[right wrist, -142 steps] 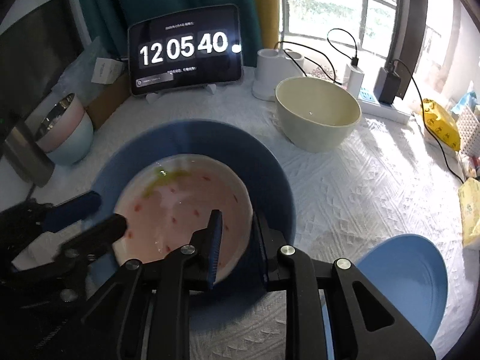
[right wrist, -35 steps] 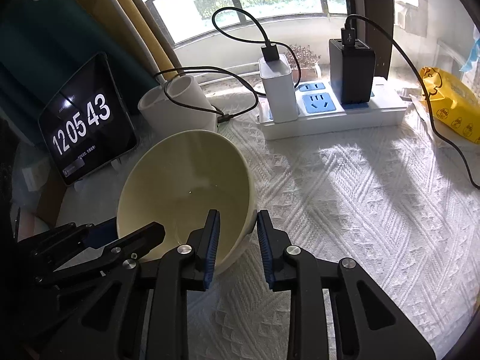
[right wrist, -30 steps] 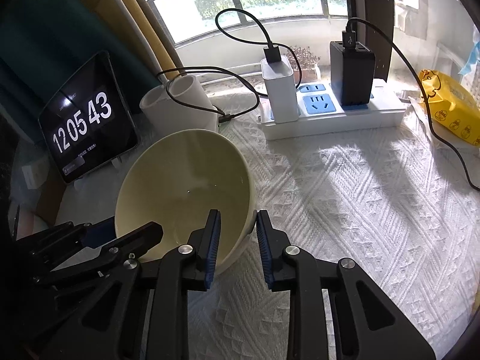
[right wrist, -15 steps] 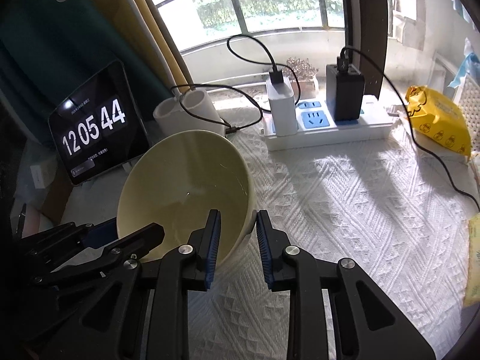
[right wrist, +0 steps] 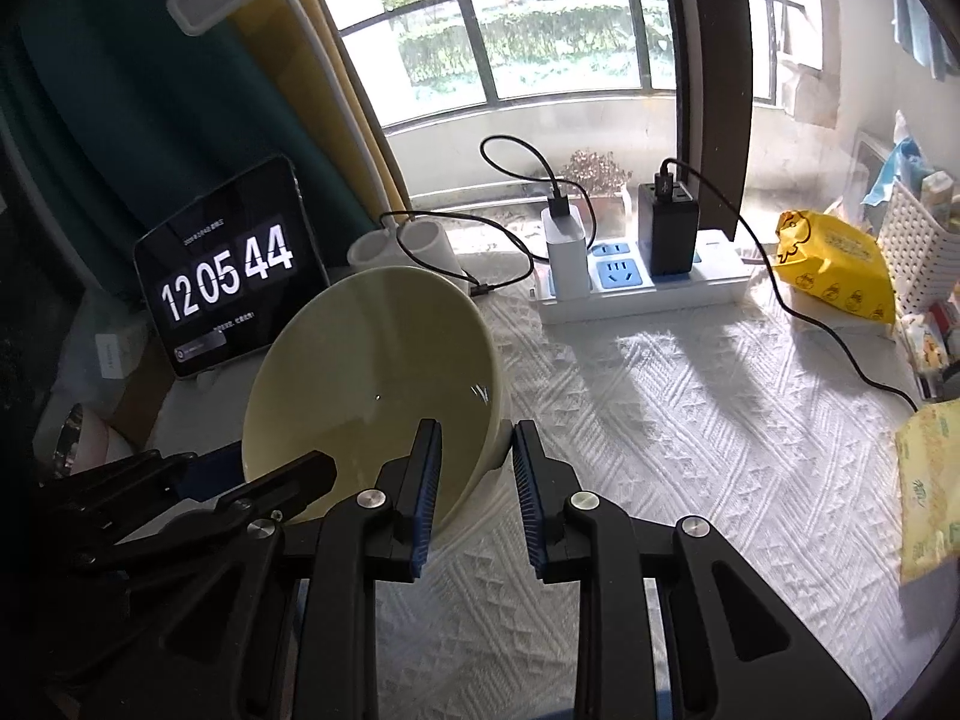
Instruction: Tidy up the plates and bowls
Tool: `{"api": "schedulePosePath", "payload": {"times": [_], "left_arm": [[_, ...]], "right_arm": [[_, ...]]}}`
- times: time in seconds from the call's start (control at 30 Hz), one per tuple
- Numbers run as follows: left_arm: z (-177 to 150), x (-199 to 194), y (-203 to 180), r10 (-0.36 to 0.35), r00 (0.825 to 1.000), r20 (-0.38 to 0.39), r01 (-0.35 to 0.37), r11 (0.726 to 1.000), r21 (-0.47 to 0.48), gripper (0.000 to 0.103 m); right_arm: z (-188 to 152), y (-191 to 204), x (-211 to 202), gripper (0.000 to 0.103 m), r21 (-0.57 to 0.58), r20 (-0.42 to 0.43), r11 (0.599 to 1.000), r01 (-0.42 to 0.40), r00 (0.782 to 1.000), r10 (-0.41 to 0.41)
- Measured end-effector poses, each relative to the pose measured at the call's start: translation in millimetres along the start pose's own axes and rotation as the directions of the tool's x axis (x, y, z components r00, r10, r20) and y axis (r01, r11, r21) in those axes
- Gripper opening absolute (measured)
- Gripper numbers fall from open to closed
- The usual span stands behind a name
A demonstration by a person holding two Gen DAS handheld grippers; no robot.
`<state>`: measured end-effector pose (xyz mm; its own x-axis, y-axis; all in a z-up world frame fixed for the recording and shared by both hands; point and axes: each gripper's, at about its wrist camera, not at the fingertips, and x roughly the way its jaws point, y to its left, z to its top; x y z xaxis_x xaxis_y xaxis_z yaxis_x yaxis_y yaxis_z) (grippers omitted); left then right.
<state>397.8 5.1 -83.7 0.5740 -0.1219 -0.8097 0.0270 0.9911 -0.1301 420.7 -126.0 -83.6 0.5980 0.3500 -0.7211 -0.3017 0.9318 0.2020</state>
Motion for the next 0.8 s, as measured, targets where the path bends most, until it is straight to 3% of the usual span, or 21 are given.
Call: {"api": "schedulePosePath", "payload": {"times": [0.8], "left_arm": [[-39, -68, 16, 0.014, 0.995, 0.099, -0.013, 1.0, -0.007, 0.034]], "right_arm": [[-24, 49, -50, 0.026, -0.057, 0.051, 0.998, -0.006, 0.999, 0.009]]}}
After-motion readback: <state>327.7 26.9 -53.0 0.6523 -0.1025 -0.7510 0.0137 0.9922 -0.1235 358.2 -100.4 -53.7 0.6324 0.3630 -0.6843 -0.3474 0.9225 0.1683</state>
